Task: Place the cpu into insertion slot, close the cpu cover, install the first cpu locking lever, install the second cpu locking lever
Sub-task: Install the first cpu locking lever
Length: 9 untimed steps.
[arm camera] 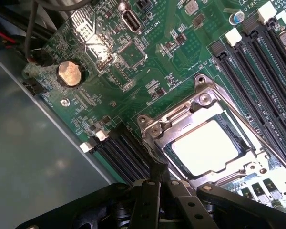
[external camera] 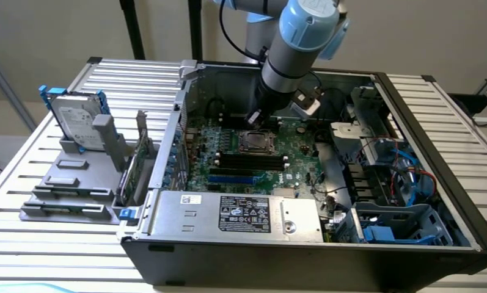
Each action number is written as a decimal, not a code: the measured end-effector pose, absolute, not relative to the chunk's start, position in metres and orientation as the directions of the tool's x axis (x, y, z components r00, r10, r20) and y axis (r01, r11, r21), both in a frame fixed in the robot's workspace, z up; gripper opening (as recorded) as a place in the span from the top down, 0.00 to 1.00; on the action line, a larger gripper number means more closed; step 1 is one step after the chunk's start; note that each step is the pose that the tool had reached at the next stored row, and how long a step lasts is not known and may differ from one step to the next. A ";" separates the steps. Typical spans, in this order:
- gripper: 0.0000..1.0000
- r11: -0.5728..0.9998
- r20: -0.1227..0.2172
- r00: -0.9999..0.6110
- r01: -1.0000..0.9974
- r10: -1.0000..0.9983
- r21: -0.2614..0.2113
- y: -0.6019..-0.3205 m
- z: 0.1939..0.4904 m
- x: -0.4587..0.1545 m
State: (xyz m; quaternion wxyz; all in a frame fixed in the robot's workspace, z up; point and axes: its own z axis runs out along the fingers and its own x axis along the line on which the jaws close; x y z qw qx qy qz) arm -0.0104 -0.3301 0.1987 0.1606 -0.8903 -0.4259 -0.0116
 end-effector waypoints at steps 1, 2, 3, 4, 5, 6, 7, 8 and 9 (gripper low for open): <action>0.89 -0.586 0.157 0.637 0.762 0.755 -0.276 -0.330 0.199 -0.010; 0.89 -0.586 0.157 0.637 0.762 0.755 -0.276 -0.330 0.199 -0.010; 0.89 -0.586 0.158 0.637 0.762 0.755 -0.276 -0.329 0.199 -0.011; 0.89 -0.586 0.157 0.637 0.762 0.755 -0.276 -0.329 0.199 -0.011; 0.89 -0.586 0.158 0.637 0.762 0.755 -0.276 -0.329 0.199 -0.011; 0.89 -0.586 0.158 0.637 0.762 0.755 -0.276 -0.329 0.199 -0.011; 0.89 -0.586 0.158 0.637 0.762 0.755 -0.276 -0.328 0.199 -0.011; 0.89 -0.586 0.158 0.637 0.762 0.755 -0.276 -0.328 0.199 -0.011; 0.89 -0.586 0.158 0.637 0.762 0.755 -0.276 -0.328 0.199 -0.011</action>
